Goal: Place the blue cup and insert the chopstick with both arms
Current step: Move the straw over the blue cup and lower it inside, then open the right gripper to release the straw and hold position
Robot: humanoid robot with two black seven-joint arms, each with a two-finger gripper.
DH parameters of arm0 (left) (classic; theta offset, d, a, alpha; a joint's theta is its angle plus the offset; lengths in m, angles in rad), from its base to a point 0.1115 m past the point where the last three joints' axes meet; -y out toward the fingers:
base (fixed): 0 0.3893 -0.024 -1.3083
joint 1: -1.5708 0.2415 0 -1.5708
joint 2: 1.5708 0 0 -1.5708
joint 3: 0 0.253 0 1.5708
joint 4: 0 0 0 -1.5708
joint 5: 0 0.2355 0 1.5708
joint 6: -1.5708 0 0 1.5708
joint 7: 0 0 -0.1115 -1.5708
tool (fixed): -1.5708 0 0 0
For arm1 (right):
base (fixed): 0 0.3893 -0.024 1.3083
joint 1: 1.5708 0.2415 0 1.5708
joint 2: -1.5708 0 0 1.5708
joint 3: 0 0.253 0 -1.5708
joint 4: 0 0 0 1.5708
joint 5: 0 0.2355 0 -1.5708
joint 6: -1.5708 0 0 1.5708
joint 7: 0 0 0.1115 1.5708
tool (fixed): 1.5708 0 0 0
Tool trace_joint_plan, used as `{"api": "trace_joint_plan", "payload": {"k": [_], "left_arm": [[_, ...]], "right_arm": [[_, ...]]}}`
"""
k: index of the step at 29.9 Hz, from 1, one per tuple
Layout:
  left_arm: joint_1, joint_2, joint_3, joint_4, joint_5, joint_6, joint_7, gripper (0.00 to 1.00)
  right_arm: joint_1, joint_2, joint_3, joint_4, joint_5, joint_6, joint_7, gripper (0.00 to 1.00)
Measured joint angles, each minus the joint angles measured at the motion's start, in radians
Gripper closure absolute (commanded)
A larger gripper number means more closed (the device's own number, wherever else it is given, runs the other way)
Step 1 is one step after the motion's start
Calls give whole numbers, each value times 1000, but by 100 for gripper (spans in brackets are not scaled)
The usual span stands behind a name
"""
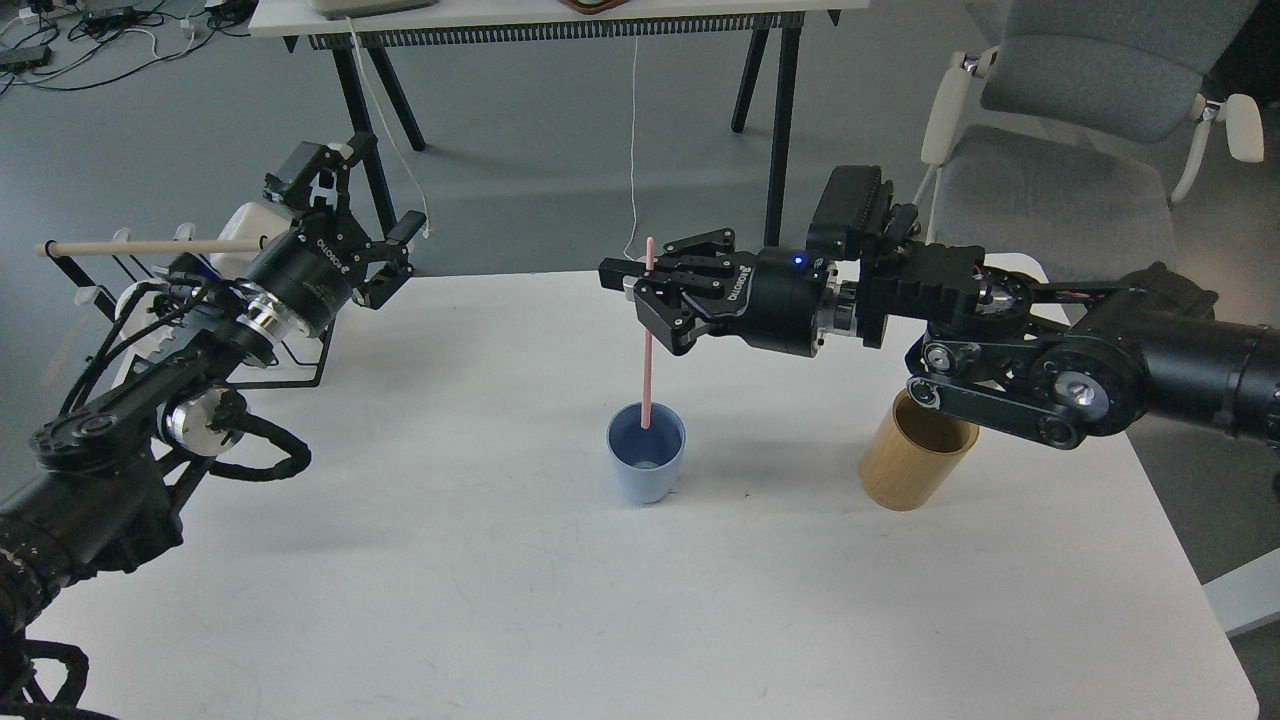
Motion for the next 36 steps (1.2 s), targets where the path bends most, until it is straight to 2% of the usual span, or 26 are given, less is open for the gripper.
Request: {"api": "trace_joint_plan", "payload": {"k": [3, 7, 10, 12, 13, 14, 16, 23, 36], "left_arm": [[0, 0, 0, 0, 0, 0, 0, 1], [0, -1, 0, 5, 1, 0, 0, 1], [0, -2, 0, 8, 0, 0, 0, 1], [1, -3, 0, 10, 0, 0, 0, 1], [1, -3, 0, 11, 0, 0, 0, 1], [1, -4, 1, 12, 0, 0, 0, 1], [1, -5, 1, 14, 0, 0, 0, 1], [1, -7, 2, 15, 1, 0, 0, 1], [0, -9, 2, 15, 0, 0, 0, 1]], "right_arm": [[-5, 19, -8, -17, 0, -2, 0, 96], [-14, 40, -19, -43, 0, -3, 0, 83], [-14, 48, -32, -49, 3, -3, 0, 60], [-14, 49, -35, -49, 8, -3, 0, 35], [-14, 49, -36, -48, 11, -3, 0, 19], [-14, 49, -36, -46, 15, -3, 0, 11], [-14, 47, -31, -38, 24, -3, 0, 6], [0, 18, -24, 25, 118, 1, 0, 4], [-3, -11, -38, 33, 108, 3, 0, 3]]}}
